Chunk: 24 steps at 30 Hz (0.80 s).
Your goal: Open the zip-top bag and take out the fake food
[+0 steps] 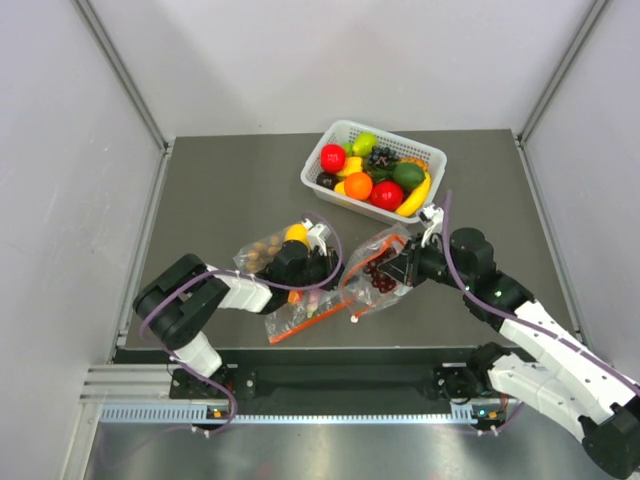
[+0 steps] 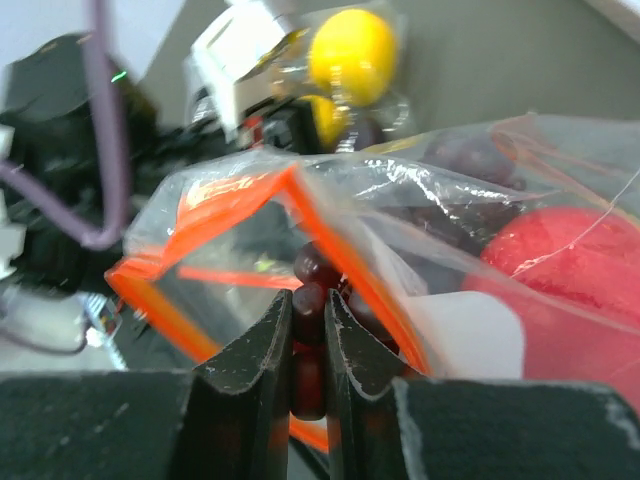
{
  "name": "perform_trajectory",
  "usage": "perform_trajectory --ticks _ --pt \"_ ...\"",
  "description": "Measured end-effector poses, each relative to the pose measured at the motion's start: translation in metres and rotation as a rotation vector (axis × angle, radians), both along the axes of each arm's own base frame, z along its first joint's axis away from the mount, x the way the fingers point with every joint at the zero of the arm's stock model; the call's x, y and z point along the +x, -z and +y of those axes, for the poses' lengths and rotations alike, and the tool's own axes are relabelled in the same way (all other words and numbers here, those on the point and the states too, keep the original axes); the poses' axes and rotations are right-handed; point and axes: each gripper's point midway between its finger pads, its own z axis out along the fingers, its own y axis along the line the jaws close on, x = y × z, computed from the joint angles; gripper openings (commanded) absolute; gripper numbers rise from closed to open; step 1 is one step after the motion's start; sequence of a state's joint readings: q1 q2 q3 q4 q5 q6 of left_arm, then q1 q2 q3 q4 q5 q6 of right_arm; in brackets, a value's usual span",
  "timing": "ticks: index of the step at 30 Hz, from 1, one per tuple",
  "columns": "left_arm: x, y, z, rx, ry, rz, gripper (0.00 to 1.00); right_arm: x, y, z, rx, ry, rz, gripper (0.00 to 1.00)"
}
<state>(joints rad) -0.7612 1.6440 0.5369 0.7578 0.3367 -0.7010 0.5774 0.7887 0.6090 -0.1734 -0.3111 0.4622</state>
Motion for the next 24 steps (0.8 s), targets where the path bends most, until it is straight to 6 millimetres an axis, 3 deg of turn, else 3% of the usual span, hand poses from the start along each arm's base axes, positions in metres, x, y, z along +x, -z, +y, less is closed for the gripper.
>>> perform_trajectory --ticks 4,16,24 --pt "0.009 -0.002 0.008 -0.022 -0.019 0.029 0.18 -0.012 -0.009 0.007 0.022 -0.091 -0.002 0.00" --pt "0.007 0.003 0.002 -0.050 0.035 0.115 0.17 -0.052 -0.009 0.028 0.076 -0.380 0.068 0.00" --pt "0.006 0.000 0.002 -0.080 0.064 0.149 0.16 -0.061 -0.020 0.030 0.089 -0.463 0.048 0.00"
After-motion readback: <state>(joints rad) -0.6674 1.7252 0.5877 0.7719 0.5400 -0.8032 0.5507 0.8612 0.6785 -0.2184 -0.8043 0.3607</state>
